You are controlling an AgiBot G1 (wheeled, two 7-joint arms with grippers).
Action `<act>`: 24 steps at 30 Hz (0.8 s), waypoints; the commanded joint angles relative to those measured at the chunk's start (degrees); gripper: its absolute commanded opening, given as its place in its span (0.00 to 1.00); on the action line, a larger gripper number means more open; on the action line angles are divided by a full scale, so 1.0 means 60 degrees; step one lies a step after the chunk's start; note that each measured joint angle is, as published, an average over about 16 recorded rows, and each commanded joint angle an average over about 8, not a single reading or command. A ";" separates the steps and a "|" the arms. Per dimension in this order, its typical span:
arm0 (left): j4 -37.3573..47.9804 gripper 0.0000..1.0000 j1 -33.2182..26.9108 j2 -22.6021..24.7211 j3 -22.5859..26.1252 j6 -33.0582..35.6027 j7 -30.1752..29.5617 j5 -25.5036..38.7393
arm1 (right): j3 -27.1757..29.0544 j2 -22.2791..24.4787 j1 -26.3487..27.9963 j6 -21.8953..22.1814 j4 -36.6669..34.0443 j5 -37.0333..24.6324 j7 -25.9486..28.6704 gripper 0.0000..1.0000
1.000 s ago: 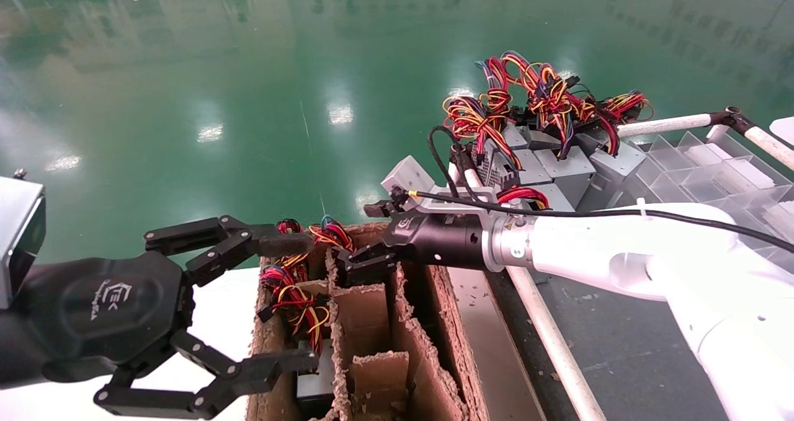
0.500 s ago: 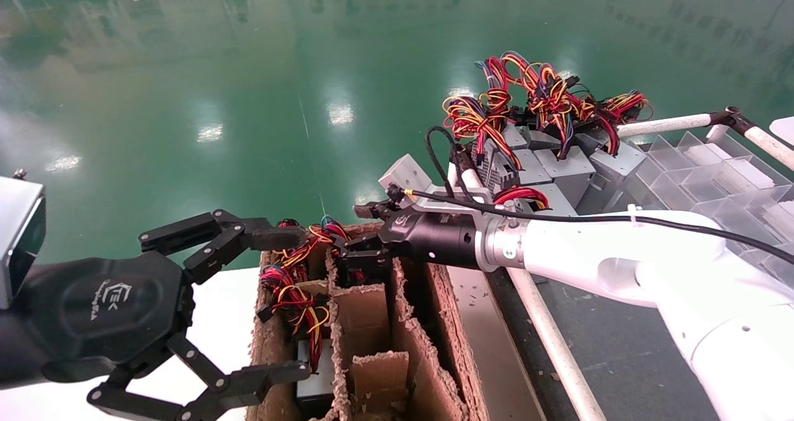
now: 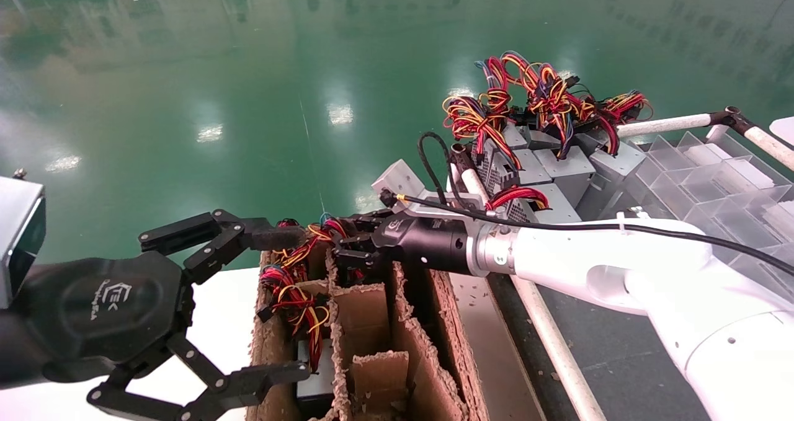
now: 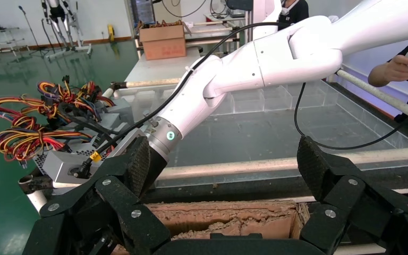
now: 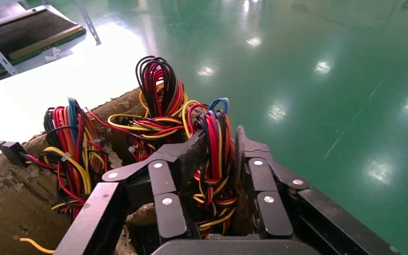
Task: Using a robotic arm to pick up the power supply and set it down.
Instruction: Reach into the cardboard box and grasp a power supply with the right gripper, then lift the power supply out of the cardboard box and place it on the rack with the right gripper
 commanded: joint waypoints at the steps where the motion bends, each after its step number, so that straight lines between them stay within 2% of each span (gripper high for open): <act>1: 0.0000 1.00 0.0000 0.0000 0.0001 0.0000 0.0000 0.0000 | -0.0125 0.0002 -0.0009 0.0057 0.0022 0.0143 -0.0008 0.00; 15: 0.0000 1.00 -0.0001 -0.0002 0.0005 -0.0002 0.0003 -0.0004 | -0.0668 0.0048 0.0053 0.0043 -0.0233 0.1108 -0.0147 0.00; 24: 0.0000 1.00 -0.0002 -0.0003 0.0008 -0.0004 0.0004 -0.0006 | -0.0628 0.0125 0.0087 -0.0511 -0.0563 0.1874 -0.0345 0.00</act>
